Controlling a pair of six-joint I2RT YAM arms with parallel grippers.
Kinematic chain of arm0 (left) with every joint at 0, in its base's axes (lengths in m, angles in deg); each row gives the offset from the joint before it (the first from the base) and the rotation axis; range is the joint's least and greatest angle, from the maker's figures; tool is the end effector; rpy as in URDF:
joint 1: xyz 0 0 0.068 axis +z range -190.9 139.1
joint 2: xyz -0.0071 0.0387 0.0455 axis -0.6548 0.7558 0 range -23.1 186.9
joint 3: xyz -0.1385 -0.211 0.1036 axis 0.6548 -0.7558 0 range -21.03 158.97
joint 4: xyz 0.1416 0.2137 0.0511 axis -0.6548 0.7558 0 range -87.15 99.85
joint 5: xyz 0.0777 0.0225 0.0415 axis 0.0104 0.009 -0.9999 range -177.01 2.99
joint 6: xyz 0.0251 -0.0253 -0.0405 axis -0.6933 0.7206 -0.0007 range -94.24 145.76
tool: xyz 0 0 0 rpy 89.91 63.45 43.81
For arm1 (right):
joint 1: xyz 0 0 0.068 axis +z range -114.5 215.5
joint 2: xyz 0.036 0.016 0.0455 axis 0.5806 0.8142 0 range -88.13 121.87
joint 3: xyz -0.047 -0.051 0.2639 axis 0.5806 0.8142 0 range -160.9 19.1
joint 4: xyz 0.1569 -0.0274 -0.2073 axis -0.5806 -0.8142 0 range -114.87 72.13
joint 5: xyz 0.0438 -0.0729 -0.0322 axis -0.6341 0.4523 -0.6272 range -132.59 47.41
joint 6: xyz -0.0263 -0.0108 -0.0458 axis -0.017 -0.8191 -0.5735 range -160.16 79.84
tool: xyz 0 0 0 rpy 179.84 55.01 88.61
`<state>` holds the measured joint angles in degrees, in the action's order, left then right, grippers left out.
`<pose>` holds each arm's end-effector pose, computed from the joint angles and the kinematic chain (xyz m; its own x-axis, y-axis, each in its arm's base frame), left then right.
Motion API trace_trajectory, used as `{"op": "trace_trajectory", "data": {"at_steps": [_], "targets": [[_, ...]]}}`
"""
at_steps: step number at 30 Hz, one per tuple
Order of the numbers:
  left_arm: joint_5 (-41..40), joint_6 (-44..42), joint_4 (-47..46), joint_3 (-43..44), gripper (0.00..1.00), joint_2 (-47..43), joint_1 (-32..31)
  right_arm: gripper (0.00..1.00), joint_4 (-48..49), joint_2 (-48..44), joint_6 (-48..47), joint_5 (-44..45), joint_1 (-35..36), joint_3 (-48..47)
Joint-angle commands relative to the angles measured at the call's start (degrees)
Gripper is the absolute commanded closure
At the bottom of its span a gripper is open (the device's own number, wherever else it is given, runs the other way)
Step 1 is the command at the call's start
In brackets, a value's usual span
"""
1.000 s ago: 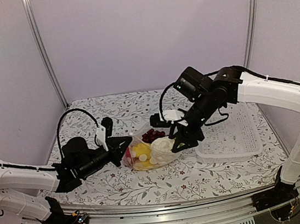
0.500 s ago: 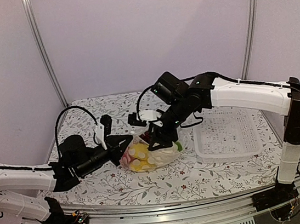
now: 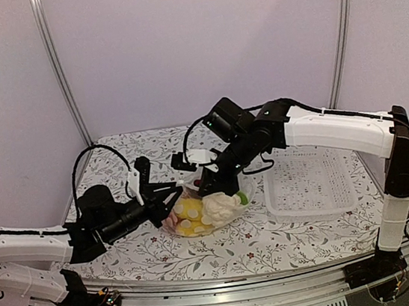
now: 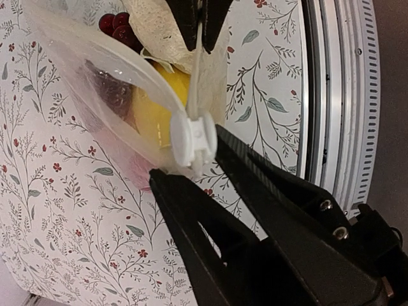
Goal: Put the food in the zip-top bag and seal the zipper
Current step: Pass from the left arm to the right, then pass from the right arm to the left
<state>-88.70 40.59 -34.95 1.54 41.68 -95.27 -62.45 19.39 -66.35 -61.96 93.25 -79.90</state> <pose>0.1398 -0.1932 0.2238 -0.2467 -0.0948 -0.9644 0.7574 0.6020 -0.2530 0.2116 0.3575 0.3023 0.0162 -0.7546 -0.6559 -0.9996 0.0021 -0.0271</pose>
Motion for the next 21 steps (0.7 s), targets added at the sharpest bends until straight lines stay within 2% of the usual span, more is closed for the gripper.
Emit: {"op": "trace_trajectory", "data": {"at_steps": [1,3,8,18,20,21], "targets": [[-0.79,-1.34,2.01,0.9,0.71,-2.03,-0.76,1.0,-1.77,-0.02,-1.57,-0.7,0.34,-2.14],[-0.61,-2.46,2.64,0.98,0.68,-2.03,-0.79,1.0,-2.37,-1.03,-2.03,-0.59,0.34,-2.62],[1.01,-4.36,2.4,2.13,0.67,-0.36,-0.74,1.0,-5.61,-2.53,-5.03,-3.16,0.34,-2.86],[6.76,-5.49,0.45,6.35,0.83,8.3,-0.79,1.0,-8.42,-2.9,-6.77,-3.1,0.34,-2.58],[6.6,-5.48,-0.22,6.4,0.81,8.56,-0.82,1.0,-8.68,-3.32,-6.76,-2.73,0.34,-2.95],[6.14,-5.59,-0.58,6.21,0.76,8.47,-0.83,1.0,-8.98,-3.69,-6.76,-2.65,0.34,-3.22]]}}
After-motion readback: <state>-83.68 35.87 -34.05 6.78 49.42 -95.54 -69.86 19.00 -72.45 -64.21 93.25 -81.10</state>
